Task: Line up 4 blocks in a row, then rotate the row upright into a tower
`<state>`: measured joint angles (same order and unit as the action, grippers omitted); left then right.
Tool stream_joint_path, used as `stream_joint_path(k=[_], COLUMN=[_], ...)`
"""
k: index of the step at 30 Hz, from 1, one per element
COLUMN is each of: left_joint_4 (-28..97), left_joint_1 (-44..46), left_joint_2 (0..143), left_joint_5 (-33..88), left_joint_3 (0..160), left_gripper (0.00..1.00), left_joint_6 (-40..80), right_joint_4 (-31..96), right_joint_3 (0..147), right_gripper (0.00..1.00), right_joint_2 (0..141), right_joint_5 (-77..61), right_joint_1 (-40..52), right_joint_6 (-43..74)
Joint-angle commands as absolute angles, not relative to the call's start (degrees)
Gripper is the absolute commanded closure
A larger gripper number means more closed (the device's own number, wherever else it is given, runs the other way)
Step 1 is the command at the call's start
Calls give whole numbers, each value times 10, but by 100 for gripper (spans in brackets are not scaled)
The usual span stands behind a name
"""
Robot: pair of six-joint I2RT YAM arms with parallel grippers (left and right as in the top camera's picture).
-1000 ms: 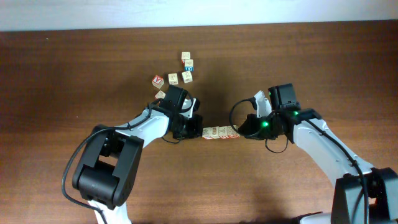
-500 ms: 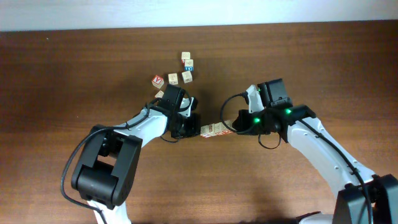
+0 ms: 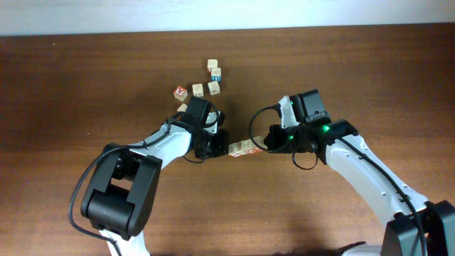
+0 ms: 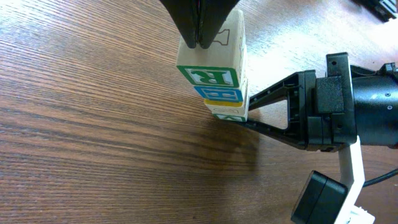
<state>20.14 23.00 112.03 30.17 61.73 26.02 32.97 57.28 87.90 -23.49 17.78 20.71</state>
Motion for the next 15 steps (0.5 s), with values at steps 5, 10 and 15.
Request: stream_joint_path(k=[5, 10, 15], left_joint_4=[202, 202, 202], left_joint_1=[259, 259, 259], left_joint_2=[1126, 1126, 1126], left_joint_5=[351, 351, 351], left_joint_3=[621, 621, 621], left_gripper=[100, 100, 100], left_joint_6=[272, 272, 272], right_joint_4=[326, 326, 319], right_joint_3=[568, 568, 568], right_gripper=[96, 96, 96], right_joint_2=[919, 940, 991], right_joint_5=[-273, -232, -230], right_joint_1=[244, 244, 244], right_joint_6=[220, 250, 282])
